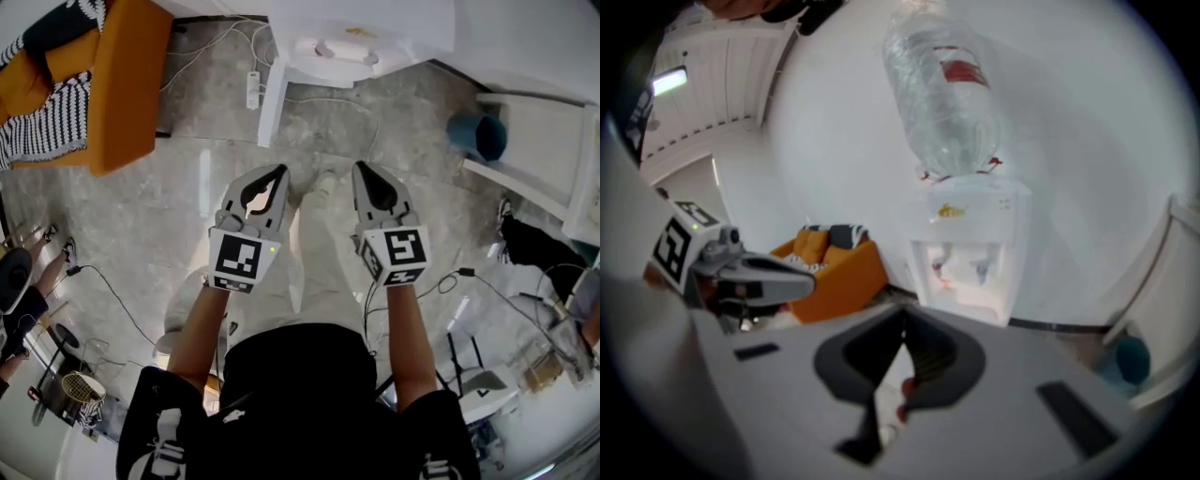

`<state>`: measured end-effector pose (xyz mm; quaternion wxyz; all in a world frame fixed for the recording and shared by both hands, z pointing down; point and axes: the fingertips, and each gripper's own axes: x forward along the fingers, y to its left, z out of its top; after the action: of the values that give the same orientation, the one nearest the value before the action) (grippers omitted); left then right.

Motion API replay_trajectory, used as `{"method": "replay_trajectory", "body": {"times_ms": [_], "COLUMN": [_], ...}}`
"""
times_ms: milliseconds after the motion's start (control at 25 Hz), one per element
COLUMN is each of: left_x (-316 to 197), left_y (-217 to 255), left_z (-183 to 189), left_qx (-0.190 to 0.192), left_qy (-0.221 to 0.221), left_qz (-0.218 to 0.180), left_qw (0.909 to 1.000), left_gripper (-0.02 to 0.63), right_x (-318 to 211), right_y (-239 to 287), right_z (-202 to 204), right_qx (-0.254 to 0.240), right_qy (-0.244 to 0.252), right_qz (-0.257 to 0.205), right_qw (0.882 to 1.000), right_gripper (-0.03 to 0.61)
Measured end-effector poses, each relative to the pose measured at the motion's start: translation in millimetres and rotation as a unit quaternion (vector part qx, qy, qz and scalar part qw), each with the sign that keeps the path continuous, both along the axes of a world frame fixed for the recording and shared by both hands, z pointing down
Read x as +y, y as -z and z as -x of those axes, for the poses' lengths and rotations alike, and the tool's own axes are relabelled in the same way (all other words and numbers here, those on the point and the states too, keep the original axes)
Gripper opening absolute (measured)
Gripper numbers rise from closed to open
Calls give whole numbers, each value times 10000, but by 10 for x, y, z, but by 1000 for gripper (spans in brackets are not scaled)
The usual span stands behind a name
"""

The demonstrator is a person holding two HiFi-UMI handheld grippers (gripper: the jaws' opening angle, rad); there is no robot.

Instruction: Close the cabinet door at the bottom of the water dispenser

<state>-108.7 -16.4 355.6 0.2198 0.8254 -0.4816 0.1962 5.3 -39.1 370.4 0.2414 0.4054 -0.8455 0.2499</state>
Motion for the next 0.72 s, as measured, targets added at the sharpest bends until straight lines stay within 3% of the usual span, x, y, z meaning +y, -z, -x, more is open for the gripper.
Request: {"method": "replay_trajectory", "body": {"times_ms": [440, 720], "left_x": [7, 37], "left_y": [-724, -1166], "left_z": [78, 285], "left_qx": [67, 97], "left_qy": [159, 610], "left_qz": [342, 622], "left_qw": [9993, 9961], "left_gripper": [8, 8], "right_x": [25, 19], "right_y": [-676, -1101], "right_z": [150, 117], "right_qx": [119, 155], "right_qy": [335, 277], "right_qz": [250, 511], "right_qw": [9991, 9982], "right_gripper": [35, 35]}}
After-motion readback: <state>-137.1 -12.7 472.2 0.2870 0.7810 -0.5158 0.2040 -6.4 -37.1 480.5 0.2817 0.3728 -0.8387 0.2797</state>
